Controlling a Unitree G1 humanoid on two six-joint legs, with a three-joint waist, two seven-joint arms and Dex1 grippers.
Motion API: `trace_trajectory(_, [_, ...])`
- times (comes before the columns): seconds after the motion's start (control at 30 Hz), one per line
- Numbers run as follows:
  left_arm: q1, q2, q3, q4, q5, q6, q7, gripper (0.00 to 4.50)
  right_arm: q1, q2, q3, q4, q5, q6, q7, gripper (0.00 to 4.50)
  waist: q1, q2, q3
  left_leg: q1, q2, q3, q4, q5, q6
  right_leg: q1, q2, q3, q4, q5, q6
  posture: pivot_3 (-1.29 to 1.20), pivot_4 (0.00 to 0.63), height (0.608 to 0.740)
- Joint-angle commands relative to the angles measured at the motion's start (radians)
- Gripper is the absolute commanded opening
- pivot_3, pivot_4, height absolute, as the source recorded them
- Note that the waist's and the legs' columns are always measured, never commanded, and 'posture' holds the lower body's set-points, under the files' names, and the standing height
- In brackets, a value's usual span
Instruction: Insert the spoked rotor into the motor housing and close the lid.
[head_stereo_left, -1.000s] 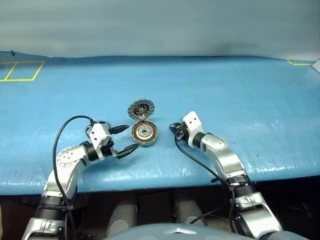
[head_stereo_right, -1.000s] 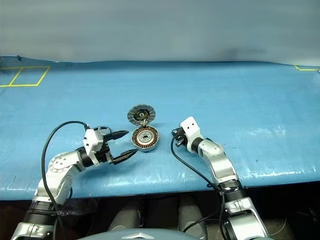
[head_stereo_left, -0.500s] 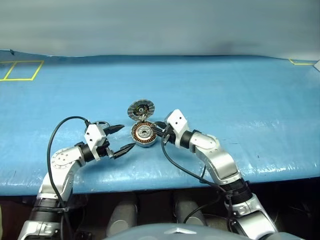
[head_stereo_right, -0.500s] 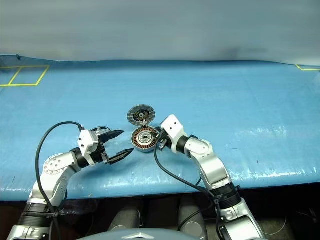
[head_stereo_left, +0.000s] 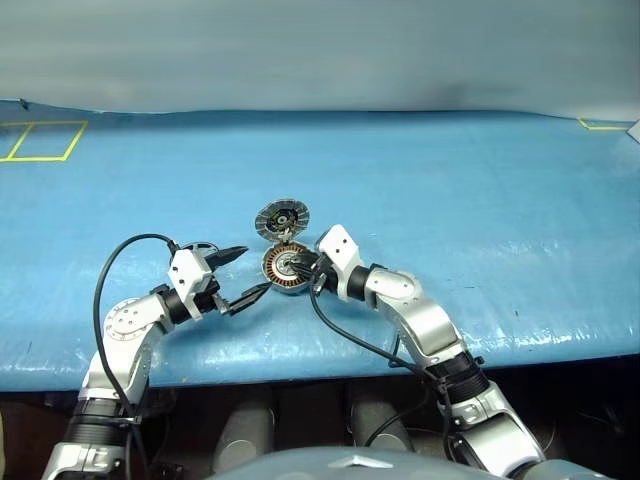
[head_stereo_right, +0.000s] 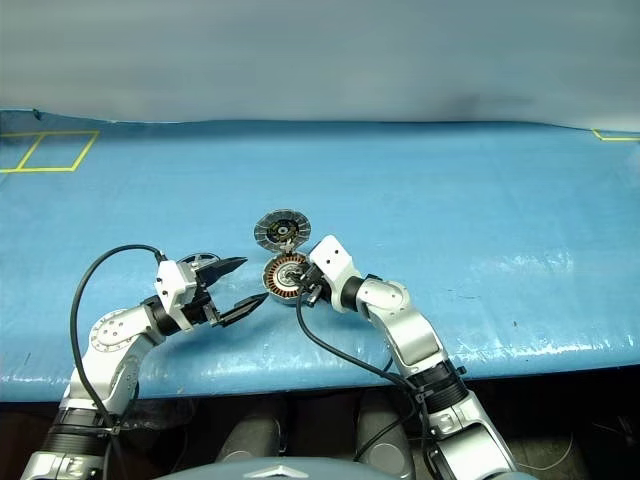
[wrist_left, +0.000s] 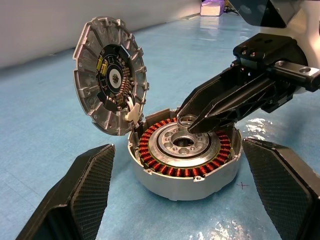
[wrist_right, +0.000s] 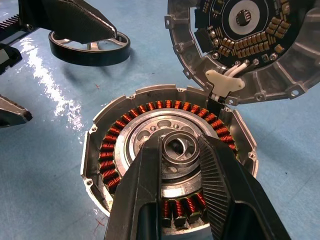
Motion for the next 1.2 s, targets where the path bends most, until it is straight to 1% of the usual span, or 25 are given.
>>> trace_trajectory(0.03, [0.002, -0.002, 0.009, -0.006, 0.004, -0.02, 0.006, 4.46, -0.025, 0.015, 0.014, -0.006, 0.002, -0.026, 0.011, 0.73, -0.001, 0.0, 0.0, 0.0, 0.0, 0.0, 0.0, 0.0, 0.0, 0.0, 0.0, 0.0, 0.0, 0.0, 0.0, 0.0, 0.15, 0.74])
trace_trajectory(0.47, [0.008, -0.001, 0.008, -0.003, 0.009, -0.025, 0.012, 4.46, -0.047, 0.022, 0.021, 0.04, -0.014, -0.047, 0.013, 0.73, -0.002, 0.0, 0.0, 0.0, 0.0, 0.0, -0.001, 0.0, 0.0, 0.0, 0.0, 0.0, 0.0, 0.0, 0.0, 0.0, 0.15, 0.74])
trace_trajectory(1.2, [0.006, -0.003, 0.013, 0.016, 0.018, -0.036, 0.016, 4.46, -0.036, 0.023, 0.028, 0.022, -0.014, -0.037, 0.021, 0.73, -0.006, 0.0, 0.0, 0.0, 0.0, 0.0, -0.001, 0.0, 0.0, 0.0, 0.0, 0.0, 0.0, 0.0, 0.0, 0.0, 0.15, 0.74])
